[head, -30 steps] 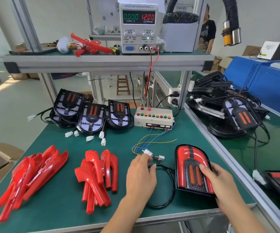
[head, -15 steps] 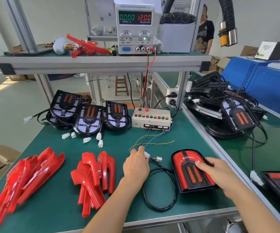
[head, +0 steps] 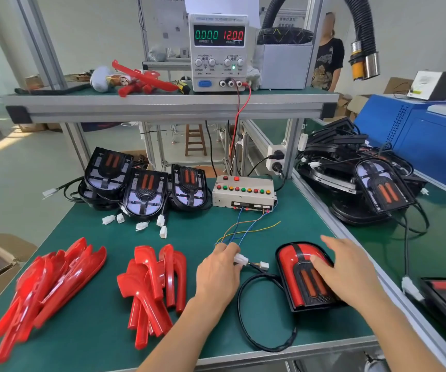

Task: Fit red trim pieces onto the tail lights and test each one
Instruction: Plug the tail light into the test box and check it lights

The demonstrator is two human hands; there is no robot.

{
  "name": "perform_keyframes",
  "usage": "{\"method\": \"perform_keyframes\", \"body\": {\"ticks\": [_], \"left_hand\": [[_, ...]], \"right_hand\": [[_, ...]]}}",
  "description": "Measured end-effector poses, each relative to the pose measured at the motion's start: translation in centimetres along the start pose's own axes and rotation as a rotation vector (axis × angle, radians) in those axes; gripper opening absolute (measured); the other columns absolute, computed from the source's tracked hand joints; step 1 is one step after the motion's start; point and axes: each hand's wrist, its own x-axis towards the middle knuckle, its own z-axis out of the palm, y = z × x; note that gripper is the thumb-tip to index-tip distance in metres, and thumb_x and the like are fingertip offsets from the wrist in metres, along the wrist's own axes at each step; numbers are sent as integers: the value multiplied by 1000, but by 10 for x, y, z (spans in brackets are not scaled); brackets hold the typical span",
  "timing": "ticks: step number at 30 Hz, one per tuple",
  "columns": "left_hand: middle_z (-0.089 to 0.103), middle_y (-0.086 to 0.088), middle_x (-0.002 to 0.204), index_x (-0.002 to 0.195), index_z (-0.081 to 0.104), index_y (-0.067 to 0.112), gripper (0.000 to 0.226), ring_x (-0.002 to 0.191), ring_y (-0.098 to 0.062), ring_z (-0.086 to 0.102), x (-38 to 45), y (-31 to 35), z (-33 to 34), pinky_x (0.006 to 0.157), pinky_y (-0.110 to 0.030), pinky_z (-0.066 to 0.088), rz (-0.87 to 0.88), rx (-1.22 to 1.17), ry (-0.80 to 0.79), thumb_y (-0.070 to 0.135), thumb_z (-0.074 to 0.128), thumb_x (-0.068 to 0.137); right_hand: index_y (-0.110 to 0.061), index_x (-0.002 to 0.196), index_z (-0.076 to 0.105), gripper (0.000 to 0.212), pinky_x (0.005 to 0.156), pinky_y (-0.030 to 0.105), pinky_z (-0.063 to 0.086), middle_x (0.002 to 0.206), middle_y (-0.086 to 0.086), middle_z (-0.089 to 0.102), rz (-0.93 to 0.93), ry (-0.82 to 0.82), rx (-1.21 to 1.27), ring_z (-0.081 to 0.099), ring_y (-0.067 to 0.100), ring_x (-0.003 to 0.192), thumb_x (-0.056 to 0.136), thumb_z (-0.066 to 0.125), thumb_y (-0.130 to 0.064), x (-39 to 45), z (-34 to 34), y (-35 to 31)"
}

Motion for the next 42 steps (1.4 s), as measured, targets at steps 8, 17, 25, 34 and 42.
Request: {"method": "perform_keyframes", "body": {"ticks": [8,17,25,34,42], "left_hand": [[68,11,80,88,66,32,17,65,-1,57,-2,-6,-13,65,-10,43,-133,-587,4,20,77,85],[72,17,107,119,69,28,30,99,-3,61,2,-3,-27,86,-13,44,-15,-618,-3,18,70,91],[67,10,117,133,56,32,37,117,-20,46,23,22,2,88,-40,23,347,180,-128,36,55,96],[72,13,98,102,73,33,16,104,-12,61,46,23,-11,98,-38,34,68,-293,-129,41,61,97],[71,10,110,109,76,31,19,112,-14,61,53,11,-49,117,-58,27,4,-587,-161,23,61,99]], "right_hand": [[-36,133,60,37,97,36,38,126,-18,64,-580,-84,-173,54,11,121,98,57,-48,1,29,-82],[-27,90,71,8,72,27,49,75,-14,70,-385,-63,351,63,6,72,90,76,-33,11,43,-78],[-34,100,74,9,76,15,52,84,-18,75,-274,-172,691,67,3,78,97,70,-26,20,27,-57],[-44,107,66,30,59,23,40,76,5,63,-393,-117,516,44,4,58,92,50,-63,22,27,-51],[-22,100,73,32,67,32,46,69,4,59,-351,-65,350,51,16,66,103,53,-47,29,39,-62]]}}
